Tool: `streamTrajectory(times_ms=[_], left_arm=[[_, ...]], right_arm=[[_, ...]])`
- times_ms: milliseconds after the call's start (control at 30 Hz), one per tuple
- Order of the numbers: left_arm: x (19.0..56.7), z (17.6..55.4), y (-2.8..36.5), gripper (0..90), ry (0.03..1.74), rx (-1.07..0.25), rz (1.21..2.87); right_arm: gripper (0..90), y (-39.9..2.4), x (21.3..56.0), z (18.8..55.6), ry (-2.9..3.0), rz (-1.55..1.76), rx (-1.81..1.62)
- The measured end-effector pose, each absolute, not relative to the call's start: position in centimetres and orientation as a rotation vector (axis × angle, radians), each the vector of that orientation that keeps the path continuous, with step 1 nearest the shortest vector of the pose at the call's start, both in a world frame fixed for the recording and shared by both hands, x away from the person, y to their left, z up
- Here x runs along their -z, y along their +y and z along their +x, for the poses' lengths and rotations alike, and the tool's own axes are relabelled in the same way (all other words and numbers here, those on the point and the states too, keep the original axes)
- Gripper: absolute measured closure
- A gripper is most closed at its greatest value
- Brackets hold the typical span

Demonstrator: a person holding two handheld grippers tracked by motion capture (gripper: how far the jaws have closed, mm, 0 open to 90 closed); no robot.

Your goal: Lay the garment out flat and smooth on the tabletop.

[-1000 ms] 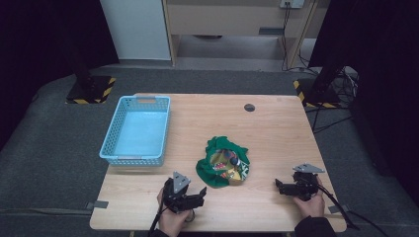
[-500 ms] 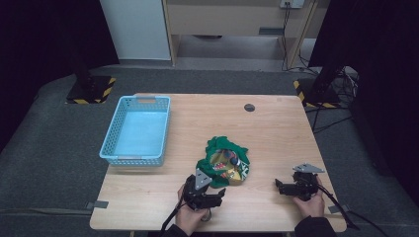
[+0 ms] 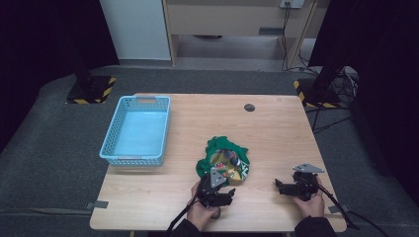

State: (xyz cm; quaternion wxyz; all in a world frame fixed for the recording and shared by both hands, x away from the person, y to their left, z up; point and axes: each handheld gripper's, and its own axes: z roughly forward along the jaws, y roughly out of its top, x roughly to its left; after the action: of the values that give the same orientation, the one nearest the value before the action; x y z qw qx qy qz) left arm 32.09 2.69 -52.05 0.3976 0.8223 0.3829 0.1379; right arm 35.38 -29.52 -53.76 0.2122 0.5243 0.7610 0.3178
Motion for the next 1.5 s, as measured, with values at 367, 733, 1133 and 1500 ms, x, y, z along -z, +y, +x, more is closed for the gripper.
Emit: streamTrajectory(times_ms=[367, 733, 1133, 1500], left_arm=[[52.5, 33.1, 1.7, 41.2, 0.99, -0.371, 2.117], [53.0, 33.4, 1.8, 64.2, 0.971, -0.457, 2.136], [52.9, 33.4, 2.3, 85.6, 0.958, -0.437, 2.145], [52.2, 32.1, 3.6, 86.0, 0.902, -0.354, 2.184]], right_arm=[[0.6, -29.5, 53.8, 35.4, 2.116, 1.45, -0.883], [0.6, -29.5, 53.8, 35.4, 2.116, 1.45, -0.883], [0.6, -29.5, 53.8, 35.4, 2.117, 1.448, -0.884], [3.1, -29.5, 53.7, 35.3, 2.115, 1.444, -0.892]])
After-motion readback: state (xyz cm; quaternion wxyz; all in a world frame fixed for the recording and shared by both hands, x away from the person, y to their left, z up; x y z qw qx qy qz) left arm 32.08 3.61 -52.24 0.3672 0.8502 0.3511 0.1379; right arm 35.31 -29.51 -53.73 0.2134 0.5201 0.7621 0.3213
